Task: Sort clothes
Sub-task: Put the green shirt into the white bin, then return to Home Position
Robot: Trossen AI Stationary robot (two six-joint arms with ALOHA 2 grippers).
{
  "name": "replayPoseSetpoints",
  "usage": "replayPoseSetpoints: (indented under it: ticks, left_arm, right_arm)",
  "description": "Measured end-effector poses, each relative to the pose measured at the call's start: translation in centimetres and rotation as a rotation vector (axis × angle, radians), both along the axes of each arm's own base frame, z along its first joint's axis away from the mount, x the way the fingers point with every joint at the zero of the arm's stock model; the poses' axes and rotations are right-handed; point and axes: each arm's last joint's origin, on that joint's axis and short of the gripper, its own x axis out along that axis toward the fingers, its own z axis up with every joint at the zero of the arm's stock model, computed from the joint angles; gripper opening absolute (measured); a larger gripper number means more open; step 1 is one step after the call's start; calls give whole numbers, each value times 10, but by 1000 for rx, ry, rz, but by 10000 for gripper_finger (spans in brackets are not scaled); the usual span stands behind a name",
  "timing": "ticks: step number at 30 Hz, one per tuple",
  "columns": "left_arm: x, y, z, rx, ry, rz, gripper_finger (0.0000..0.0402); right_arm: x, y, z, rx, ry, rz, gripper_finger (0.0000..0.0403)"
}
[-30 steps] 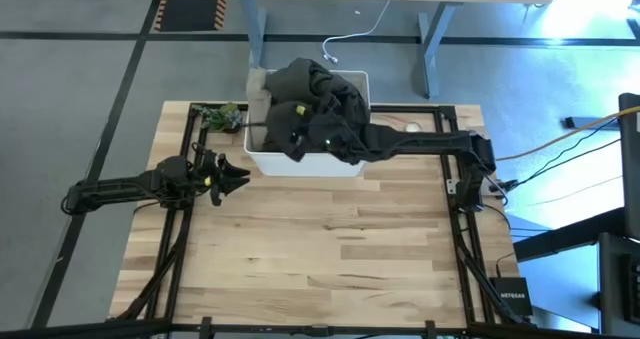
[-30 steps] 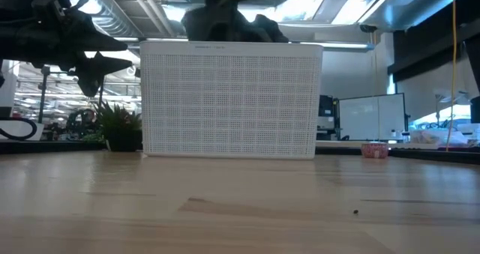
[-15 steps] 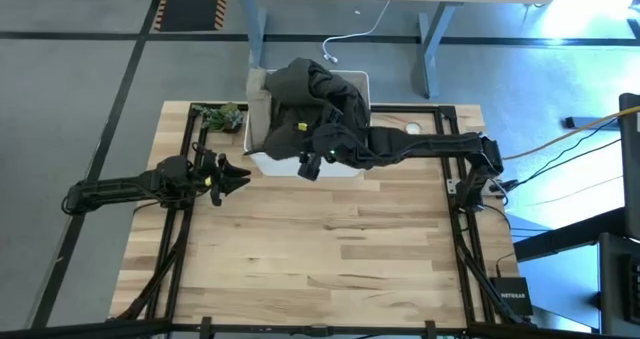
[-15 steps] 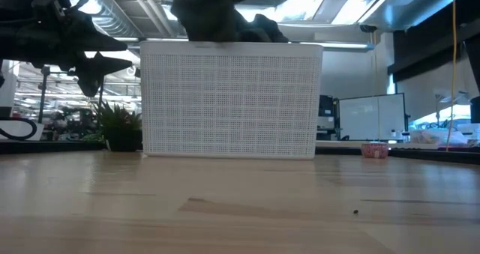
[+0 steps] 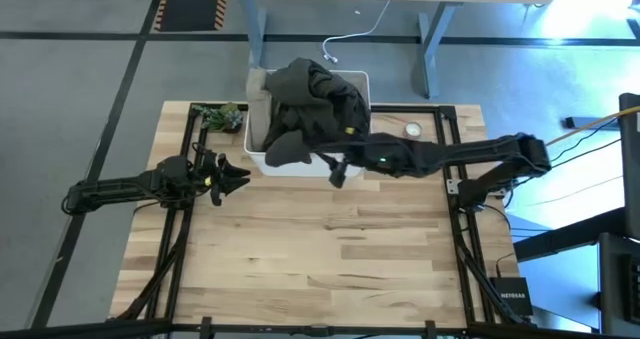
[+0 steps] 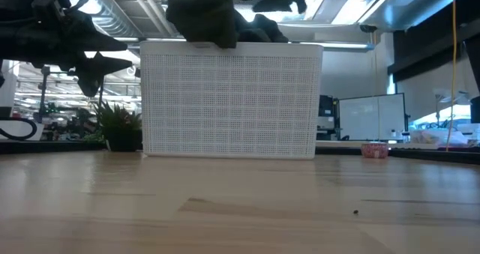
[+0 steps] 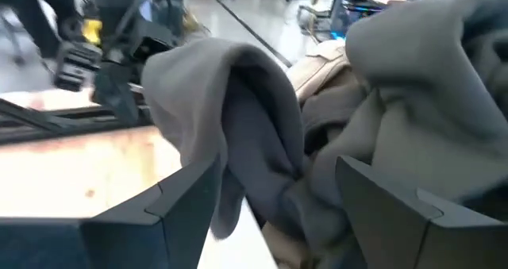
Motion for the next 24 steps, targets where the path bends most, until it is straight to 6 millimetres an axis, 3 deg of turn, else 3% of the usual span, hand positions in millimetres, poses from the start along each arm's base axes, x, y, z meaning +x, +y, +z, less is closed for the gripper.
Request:
replayPoseSetpoints:
  ticks: [5,14,24]
  left_arm:
    - [0,0,0,0,-1,0,157]
    - [0,0,0,0,0,0,157]
    - [0,0,0,0,0,0,157]
  right_arm:
    - [-25,2,-16,28,-74,64,268]
    - [-56,5,-65,112,-163,154,268]
    - [-115,5,-62,165,-324,159,268]
